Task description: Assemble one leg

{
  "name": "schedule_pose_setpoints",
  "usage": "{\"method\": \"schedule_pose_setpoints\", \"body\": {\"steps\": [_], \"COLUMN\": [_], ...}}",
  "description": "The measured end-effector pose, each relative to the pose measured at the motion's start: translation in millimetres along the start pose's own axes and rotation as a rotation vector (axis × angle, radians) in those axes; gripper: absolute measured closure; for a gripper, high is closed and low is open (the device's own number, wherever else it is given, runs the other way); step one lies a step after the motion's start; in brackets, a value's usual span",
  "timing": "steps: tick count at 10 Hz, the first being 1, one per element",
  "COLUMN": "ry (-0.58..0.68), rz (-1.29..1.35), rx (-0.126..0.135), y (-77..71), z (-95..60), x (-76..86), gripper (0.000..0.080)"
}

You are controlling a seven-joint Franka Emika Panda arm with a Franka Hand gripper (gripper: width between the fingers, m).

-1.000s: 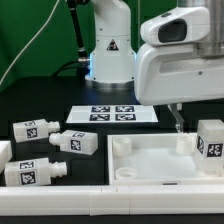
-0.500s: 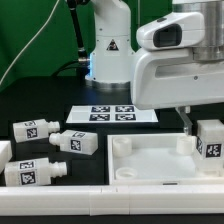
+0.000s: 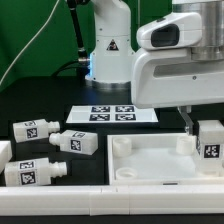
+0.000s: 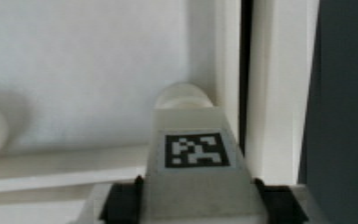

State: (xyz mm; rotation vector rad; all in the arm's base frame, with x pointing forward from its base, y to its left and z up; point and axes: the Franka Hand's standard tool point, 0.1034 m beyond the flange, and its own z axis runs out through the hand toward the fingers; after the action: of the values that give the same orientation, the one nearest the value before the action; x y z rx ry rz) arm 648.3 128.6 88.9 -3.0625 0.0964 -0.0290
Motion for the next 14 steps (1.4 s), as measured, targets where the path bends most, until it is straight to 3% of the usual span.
{"method": "schedule_pose_setpoints", "body": {"steps": [4,10,13,14], "ry": [0.013,0.043,0.036,0.036], "rz": [0.375,1.149,1.31,1.297], "rx": [0.004,0.017,0.024,0.024], "y": [-7.1,-24.9,-26.2,-26.3], "z": [0.9,4.6,4.3,4.6], "x": [-6.1,-14.1,-13.5,-13.8], "gripper": [0.0517,0.0515,0.0515,0.0462]}}
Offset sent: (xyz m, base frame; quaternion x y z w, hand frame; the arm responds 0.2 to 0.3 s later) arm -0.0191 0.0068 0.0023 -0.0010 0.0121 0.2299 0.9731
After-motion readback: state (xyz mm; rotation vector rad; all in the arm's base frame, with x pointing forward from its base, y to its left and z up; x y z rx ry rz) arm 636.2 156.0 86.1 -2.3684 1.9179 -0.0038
